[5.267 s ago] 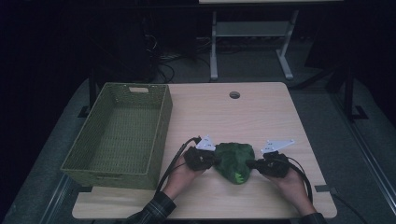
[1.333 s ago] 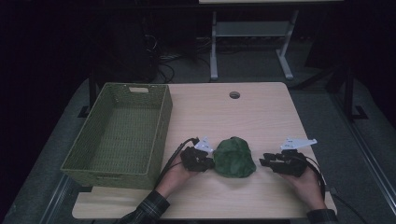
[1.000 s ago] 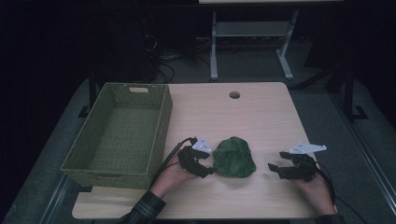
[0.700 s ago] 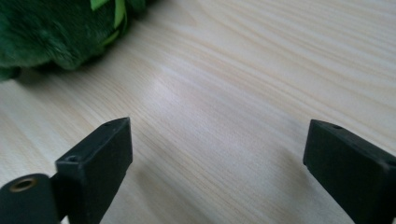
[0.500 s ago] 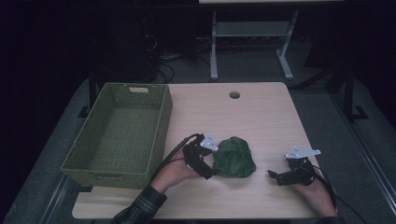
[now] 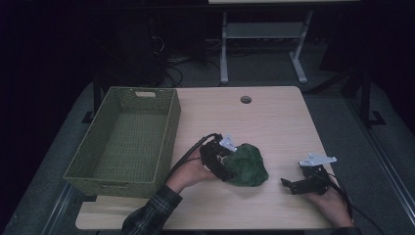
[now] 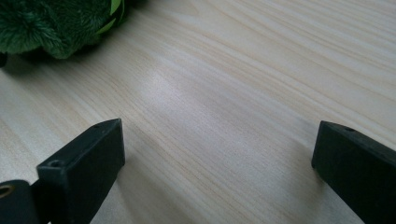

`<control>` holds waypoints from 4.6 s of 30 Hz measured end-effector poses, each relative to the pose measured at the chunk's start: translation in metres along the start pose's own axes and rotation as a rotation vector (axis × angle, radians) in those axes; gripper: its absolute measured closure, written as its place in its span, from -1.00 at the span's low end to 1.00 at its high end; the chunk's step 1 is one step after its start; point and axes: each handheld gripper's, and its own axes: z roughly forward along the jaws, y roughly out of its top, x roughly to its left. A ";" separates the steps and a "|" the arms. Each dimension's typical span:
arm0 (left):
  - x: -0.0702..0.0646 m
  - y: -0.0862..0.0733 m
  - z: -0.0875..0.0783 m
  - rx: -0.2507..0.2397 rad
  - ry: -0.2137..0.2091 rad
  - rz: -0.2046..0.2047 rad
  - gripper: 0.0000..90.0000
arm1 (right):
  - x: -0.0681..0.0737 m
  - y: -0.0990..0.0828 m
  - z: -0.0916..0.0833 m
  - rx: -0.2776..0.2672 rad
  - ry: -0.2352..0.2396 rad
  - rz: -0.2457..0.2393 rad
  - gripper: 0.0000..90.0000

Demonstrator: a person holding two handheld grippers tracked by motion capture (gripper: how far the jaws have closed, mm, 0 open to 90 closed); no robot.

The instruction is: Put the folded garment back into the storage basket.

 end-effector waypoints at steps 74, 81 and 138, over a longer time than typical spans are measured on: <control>0.012 0.025 -0.020 0.063 -0.102 -0.104 0.55 | 0.000 0.001 0.001 -0.001 -0.010 0.003 -0.95; 0.017 0.025 -0.046 0.014 -0.092 -0.112 0.54 | 0.000 0.001 0.001 -0.001 -0.010 0.003 -0.95; 0.078 -0.112 -0.206 -0.144 0.256 -0.413 0.53 | 0.000 0.001 0.001 -0.003 -0.011 -0.001 -0.95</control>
